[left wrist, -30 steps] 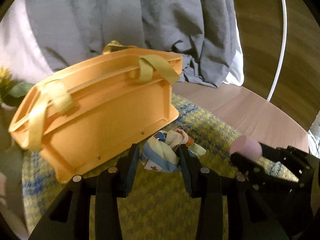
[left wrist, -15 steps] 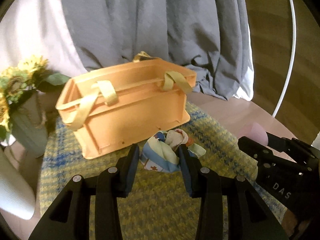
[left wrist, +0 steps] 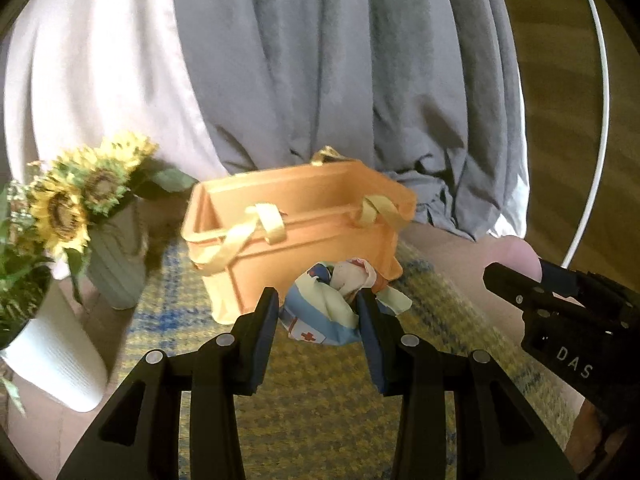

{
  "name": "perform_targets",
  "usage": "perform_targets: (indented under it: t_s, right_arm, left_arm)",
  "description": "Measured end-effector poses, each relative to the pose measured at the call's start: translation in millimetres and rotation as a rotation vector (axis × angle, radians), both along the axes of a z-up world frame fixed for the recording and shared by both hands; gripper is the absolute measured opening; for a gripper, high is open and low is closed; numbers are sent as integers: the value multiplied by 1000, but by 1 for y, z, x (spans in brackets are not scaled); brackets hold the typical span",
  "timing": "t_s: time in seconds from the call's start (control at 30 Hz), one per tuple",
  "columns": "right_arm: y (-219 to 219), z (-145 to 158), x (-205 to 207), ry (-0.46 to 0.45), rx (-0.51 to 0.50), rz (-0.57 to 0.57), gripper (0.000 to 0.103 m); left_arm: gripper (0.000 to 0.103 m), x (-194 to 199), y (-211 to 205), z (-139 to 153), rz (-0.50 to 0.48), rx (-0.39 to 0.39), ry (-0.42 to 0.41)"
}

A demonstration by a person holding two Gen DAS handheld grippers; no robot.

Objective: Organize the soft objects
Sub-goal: 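Lift the plush bird with the left tool while the right tool carries the sponge to the crate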

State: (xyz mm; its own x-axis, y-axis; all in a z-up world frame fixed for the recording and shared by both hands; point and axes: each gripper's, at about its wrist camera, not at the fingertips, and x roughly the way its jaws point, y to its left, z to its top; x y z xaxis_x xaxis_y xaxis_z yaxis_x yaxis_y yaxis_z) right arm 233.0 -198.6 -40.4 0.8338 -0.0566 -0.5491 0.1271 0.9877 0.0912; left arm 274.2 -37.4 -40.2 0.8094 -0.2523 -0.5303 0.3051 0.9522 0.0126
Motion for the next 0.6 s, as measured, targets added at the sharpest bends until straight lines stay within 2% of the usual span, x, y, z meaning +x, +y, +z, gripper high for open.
perform_targets:
  t_s: [0.33,0.6]
  right_arm:
    - [7,23,10,-74,6,91,46]
    - [9,42,27,-137,18,117,46]
  left_arm:
    - [39,-10,11,30,80,-25,-71]
    - [39,2,14,49,101,-49,-124]
